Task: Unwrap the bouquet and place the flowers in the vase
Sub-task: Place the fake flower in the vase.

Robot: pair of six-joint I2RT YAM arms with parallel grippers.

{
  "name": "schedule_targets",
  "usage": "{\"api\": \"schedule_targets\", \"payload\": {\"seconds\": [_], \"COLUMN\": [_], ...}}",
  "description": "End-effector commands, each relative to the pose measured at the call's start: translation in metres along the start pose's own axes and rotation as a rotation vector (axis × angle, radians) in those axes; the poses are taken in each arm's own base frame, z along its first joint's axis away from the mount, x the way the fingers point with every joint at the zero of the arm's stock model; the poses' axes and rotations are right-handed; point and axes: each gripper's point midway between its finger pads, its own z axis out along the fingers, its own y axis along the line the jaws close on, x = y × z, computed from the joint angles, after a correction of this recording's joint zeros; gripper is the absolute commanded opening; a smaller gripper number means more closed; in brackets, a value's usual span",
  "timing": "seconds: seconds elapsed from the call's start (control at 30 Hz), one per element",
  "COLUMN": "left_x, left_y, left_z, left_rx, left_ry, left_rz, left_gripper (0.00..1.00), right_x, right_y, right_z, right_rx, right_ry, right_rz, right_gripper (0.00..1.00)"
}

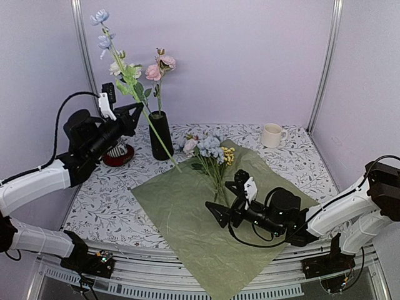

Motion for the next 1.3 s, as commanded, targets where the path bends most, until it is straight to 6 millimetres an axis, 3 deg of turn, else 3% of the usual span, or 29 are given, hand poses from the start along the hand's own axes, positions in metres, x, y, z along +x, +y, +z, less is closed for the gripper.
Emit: {"api": "schedule_targets", "payload": {"seconds": [0.0, 0.17, 0.37, 0.53, 0.67, 0.77, 0.93, 1.27], "left_x": [-0.036, -0.092, -0.144, -0.174, -0.186, -0.189, -0.179, -0.119], "left_y": [0.028, 0.033, 0.027, 0.03, 0.04, 0.046, 0.06, 0.084], "left_z": [0.012, 0.033, 0.045, 0.051, 0.058, 0.064, 0.077, 0.101], "left_rx": [-0.161, -0.246, -0.265, -0.314, -0.366, -0.378, -0.401, -0.407], "left_ry": [-0.023, -0.085, -0.177, -0.233, -0.253, -0.263, -0.241, -0.106], "left_rz": [0.05, 0.124, 0.186, 0.262, 0.291, 0.296, 0.302, 0.27], "left_gripper": [0.0, 0.0, 0.0, 0.02, 0.0, 0.0, 0.0, 0.0], "right_x": [-0.013, -0.012, -0.011, -0.01, -0.01, -0.01, -0.009, -0.009], "right_y": [-0.002, -0.001, -0.001, -0.005, -0.008, -0.009, -0.009, -0.008], "right_z": [-0.005, -0.004, -0.007, -0.013, -0.017, -0.019, -0.019, -0.018], "right_rx": [0.011, 0.007, 0.002, 0.013, 0.024, 0.027, 0.028, 0.022], "right_ry": [-0.048, -0.046, -0.044, -0.045, -0.048, -0.048, -0.045, -0.043], "right_rz": [0.018, 0.013, 0.013, 0.017, 0.017, 0.019, 0.021, 0.02], "right_gripper": [0.99, 0.99, 0.99, 0.99, 0.99, 0.99, 0.99, 0.99]}}
